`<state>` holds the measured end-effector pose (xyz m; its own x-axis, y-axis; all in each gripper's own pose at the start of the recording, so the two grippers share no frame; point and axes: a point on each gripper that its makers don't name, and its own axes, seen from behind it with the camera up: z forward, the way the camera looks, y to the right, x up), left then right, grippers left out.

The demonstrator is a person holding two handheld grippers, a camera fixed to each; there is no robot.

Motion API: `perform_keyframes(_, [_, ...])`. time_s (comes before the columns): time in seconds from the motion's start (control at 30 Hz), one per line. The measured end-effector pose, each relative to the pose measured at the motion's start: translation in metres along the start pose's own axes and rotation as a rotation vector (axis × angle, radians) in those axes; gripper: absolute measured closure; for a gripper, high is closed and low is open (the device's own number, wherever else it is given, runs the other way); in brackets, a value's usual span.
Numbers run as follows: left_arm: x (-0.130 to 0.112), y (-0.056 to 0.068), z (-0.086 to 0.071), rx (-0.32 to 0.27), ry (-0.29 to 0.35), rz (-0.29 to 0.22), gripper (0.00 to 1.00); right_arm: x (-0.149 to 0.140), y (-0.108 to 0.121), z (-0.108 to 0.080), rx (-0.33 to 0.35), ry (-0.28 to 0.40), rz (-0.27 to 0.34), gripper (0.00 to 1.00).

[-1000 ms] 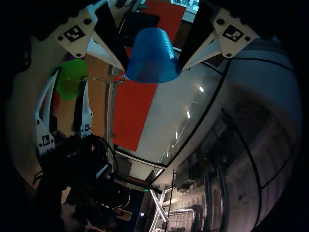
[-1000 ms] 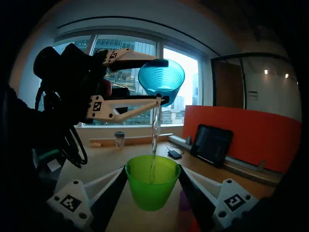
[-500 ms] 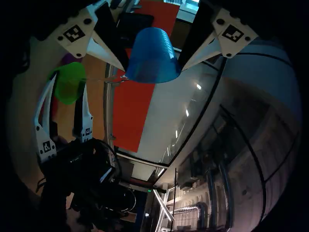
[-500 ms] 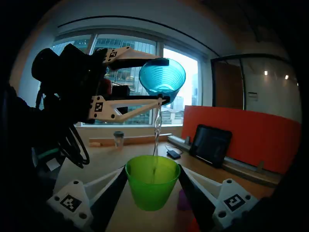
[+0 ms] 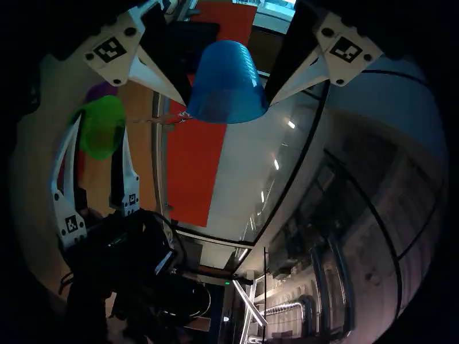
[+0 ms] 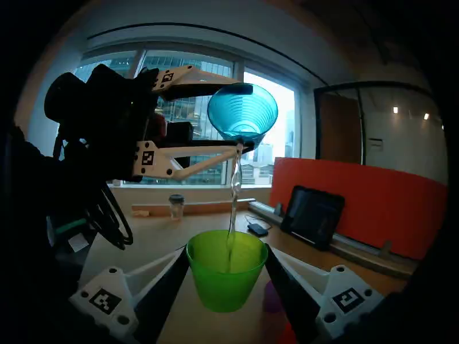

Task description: Pour water

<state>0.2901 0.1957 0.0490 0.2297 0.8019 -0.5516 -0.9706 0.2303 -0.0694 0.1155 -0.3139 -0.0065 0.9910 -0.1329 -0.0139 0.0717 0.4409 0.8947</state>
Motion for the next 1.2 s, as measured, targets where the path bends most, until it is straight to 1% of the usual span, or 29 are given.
perform_keyframes(0.3, [0.002, -0.006, -0.002, -0.002, -0.004, 0.039, 0.13, 0.002, -0.001, 0.0, 0.001, 0.003, -0.006, 0.07])
perform_keyframes(0.4, [0.004, -0.006, -0.002, 0.001, -0.003, 0.053, 0.13, 0.003, 0.0, -0.001, 0.0, 0.005, -0.01, 0.07])
perform_keyframes(0.6, [0.008, 0.008, -0.005, 0.003, -0.003, 0.072, 0.13, 0.003, 0.001, -0.003, -0.002, 0.007, -0.01, 0.07])
perform_keyframes(0.7, [0.01, 0.012, -0.005, 0.005, -0.004, 0.089, 0.13, 0.002, 0.001, -0.003, -0.003, 0.008, -0.011, 0.07])
perform_keyframes(0.8, [0.011, 0.013, -0.005, 0.005, -0.003, 0.105, 0.13, 0.002, 0.002, -0.003, -0.004, 0.01, -0.01, 0.07])
perform_keyframes(1.0, [0.016, 0.008, -0.006, 0.009, 0.001, 0.138, 0.13, 0.002, 0.002, -0.003, -0.004, 0.012, -0.009, 0.07])
perform_keyframes(1.2, [0.02, 0.01, -0.008, 0.011, 0.005, 0.181, 0.13, 0.003, 0.002, -0.002, -0.005, 0.015, -0.009, 0.07])
